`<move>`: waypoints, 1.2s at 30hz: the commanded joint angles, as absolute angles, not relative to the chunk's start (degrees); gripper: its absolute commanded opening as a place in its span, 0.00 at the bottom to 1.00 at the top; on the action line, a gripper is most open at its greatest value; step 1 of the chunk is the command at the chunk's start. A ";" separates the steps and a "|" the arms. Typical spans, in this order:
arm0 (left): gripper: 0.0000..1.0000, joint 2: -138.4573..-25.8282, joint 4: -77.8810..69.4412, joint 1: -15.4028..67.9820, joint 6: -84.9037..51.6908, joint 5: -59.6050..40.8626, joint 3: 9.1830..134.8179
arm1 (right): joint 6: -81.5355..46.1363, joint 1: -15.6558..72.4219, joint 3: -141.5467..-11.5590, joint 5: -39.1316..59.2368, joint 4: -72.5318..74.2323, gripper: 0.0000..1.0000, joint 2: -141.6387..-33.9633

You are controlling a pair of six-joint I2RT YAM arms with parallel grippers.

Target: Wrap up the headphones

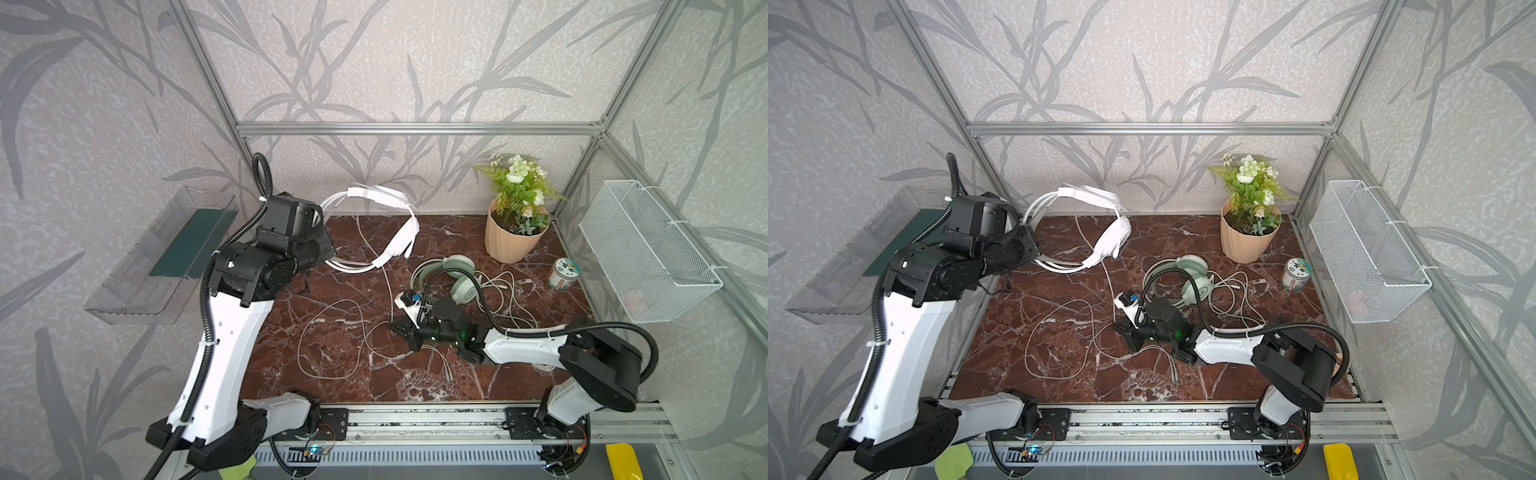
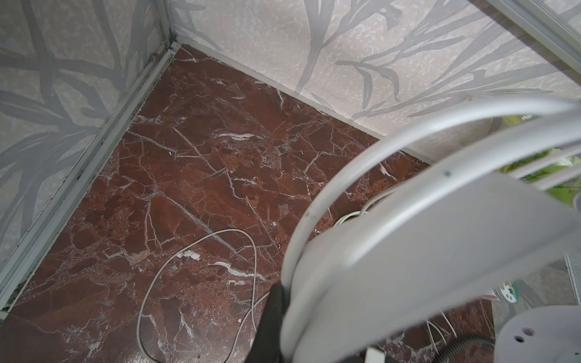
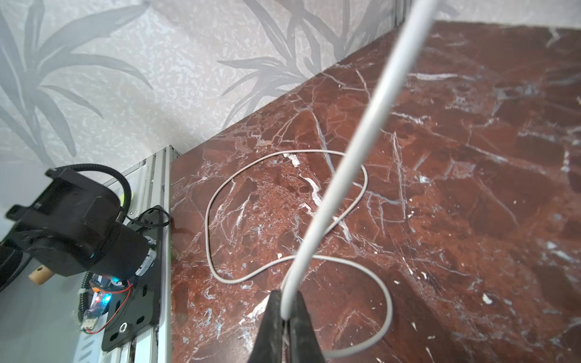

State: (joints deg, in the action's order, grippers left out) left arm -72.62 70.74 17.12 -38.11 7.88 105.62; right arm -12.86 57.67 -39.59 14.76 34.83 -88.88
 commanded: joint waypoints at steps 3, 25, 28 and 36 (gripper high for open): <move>0.00 -74.07 63.88 11.47 -39.46 3.79 100.81 | -4.93 63.98 -41.72 7.07 20.25 0.00 -81.27; 0.00 -82.28 55.83 6.24 -31.85 5.46 86.26 | 16.35 82.53 -60.82 -13.00 -13.58 0.00 -66.72; 0.00 -81.67 54.72 8.12 -30.19 6.93 83.29 | 20.42 82.53 -62.86 -16.00 -13.78 0.00 -66.65; 0.00 -81.14 55.61 16.89 -25.98 12.17 75.93 | 28.75 81.25 -69.81 -22.22 -10.58 0.00 -69.70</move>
State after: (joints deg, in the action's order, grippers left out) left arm -82.39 58.24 14.48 -28.01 8.23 77.01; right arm 23.79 81.43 -66.39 -20.10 -13.54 -68.88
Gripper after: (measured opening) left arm 0.073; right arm 0.062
